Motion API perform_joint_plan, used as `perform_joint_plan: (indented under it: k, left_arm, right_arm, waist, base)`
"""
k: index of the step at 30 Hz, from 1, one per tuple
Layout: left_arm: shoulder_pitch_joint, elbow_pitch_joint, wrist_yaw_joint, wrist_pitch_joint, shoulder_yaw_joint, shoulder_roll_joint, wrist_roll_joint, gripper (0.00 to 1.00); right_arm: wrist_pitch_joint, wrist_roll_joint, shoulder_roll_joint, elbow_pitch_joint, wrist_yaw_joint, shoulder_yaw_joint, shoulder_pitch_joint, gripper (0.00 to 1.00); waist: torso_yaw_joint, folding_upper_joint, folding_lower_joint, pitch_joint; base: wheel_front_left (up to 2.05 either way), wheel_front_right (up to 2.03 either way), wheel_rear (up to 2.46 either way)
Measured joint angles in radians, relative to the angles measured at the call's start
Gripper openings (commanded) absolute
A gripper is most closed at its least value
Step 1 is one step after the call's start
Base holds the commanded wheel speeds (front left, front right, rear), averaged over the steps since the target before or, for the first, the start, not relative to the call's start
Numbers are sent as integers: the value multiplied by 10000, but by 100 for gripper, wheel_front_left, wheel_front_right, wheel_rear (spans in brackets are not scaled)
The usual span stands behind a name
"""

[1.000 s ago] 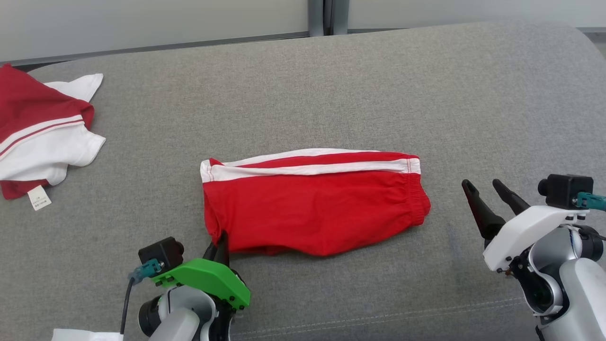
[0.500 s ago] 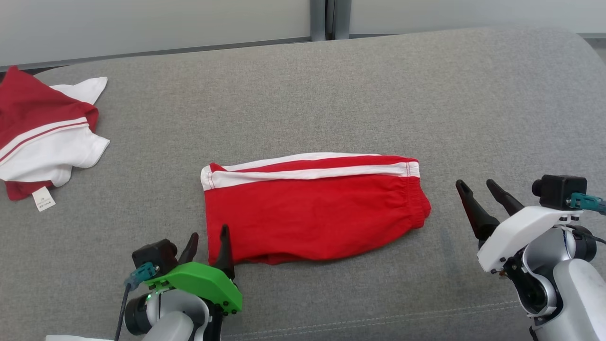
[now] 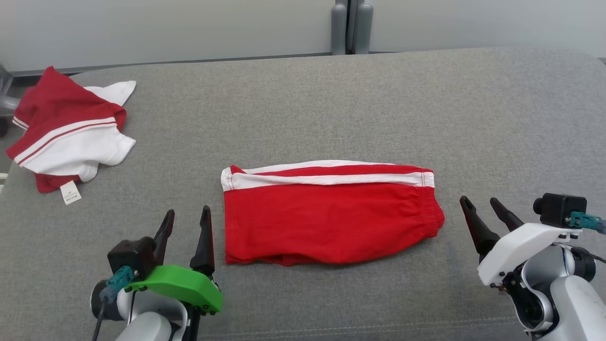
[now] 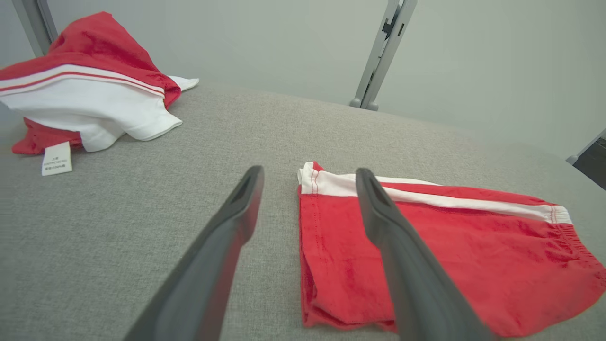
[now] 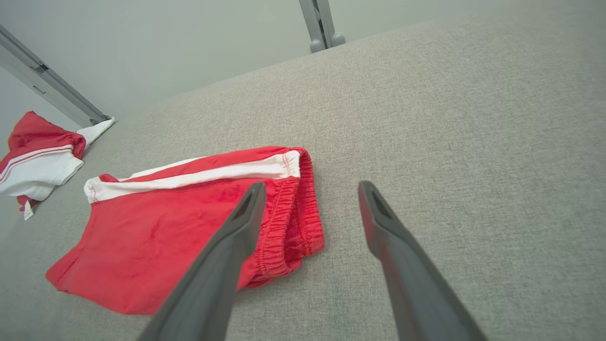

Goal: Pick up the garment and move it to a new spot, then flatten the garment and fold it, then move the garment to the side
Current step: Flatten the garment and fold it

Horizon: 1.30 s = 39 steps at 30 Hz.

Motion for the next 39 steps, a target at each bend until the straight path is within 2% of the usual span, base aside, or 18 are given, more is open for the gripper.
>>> perform_joint_plan:
  k: [8, 21, 30, 36, 37, 38, 39]
  left_arm:
    - [567, -949, 412, 13, 190, 497, 54, 100]
    - [865, -1900, 826, 90, 286, 648, 44, 100]
    - [867, -2025, 903, 134, 251, 709, 58, 100]
    - [877, -2052, 932, 171, 232, 750, 58, 100]
    - [879, -2054, 932, 176, 226, 755, 58, 100]
    - [882, -2056, 932, 176, 221, 757, 58, 100]
    - [886, -2056, 932, 176, 219, 759, 56, 100]
  right_arm:
    - [-144, -217, 293, 894, 0, -157, -94, 100]
    - [-886, -529, 523, 3482, 2, -387, -1034, 100]
    - [-1317, 86, 637, 5062, 2, -602, -1458, 100]
    - [-1444, 1024, 802, 5486, 0, -422, -1778, 100]
    - [-1448, 1116, 792, 5528, 0, -320, -1821, 87]
    - [-1455, 1202, 775, 5584, 0, -226, -1869, 87]
    - [-1457, 1313, 754, 5628, -2, -125, -1905, 55]
  waist:
    - [509, 0, 0, -137]
    - [1253, 0, 0, 122]
    - [1602, 0, 0, 234]
    - [1732, 0, 0, 245]
    - [1744, 0, 0, 242]
    - [1756, 0, 0, 241]
    - [1766, 0, 0, 239]
  base:
    - [0, 0, 0]
    - [0, 0, 0]
    - [0, 0, 0]
    - [0, 0, 0]
    - [0, 0, 0]
    - [0, 0, 0]
    - [0, 0, 0]
